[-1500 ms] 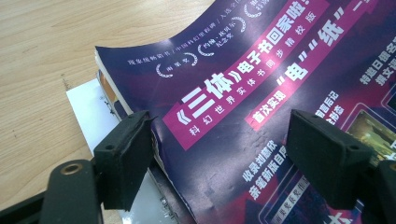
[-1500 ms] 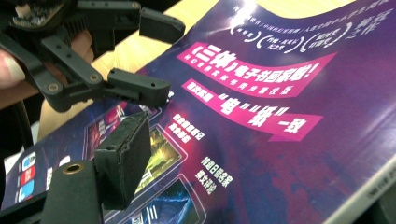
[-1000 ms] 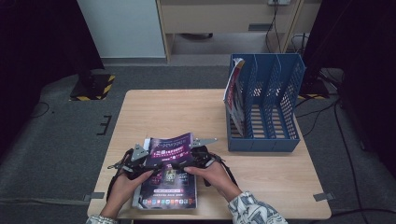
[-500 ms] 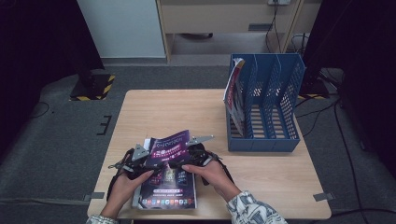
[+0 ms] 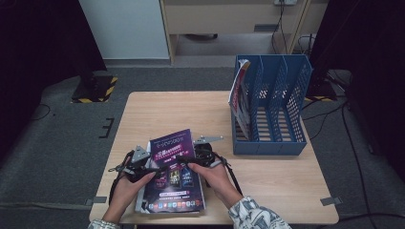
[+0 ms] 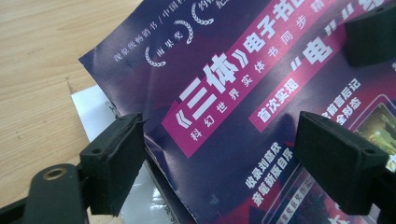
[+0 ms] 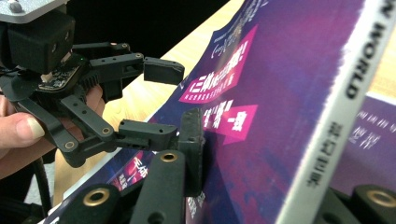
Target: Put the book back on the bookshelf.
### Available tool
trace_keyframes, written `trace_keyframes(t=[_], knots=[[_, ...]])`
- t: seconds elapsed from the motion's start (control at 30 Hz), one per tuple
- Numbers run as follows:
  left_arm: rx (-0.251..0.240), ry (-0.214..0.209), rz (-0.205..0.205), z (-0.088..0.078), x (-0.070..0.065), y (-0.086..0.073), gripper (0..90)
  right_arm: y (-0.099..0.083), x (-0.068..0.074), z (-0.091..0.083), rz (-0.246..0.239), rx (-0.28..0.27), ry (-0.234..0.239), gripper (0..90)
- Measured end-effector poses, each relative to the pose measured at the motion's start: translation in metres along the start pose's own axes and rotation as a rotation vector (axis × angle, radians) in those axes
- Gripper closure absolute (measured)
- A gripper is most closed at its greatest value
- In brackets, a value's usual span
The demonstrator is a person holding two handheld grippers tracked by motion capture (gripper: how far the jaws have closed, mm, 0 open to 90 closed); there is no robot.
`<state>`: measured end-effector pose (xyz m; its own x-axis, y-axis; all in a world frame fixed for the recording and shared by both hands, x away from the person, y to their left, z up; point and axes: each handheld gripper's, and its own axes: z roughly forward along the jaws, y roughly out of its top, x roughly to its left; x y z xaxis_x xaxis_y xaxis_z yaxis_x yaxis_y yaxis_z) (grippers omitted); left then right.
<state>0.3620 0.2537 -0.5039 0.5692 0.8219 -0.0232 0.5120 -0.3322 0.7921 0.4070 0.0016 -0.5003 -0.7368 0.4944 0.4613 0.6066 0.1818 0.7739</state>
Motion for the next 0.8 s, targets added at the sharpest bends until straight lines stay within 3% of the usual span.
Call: trace_keyframes(t=[0.37,0.5,0.8], knots=[[-0.068,-0.018,-0.029,-0.007,0.003,0.003,12.9,0.009,0.006,-0.007,-0.082,-0.031,-0.034,76.6],[-0.094,-0.014,-0.038,-0.010,0.004,0.004,10.7,0.009,0.004,-0.007,-0.074,-0.029,-0.038,76.6],[-0.073,-0.038,-0.048,-0.007,0.003,0.002,9.7,0.015,0.002,-0.013,-0.109,-0.056,-0.070,76.9]])
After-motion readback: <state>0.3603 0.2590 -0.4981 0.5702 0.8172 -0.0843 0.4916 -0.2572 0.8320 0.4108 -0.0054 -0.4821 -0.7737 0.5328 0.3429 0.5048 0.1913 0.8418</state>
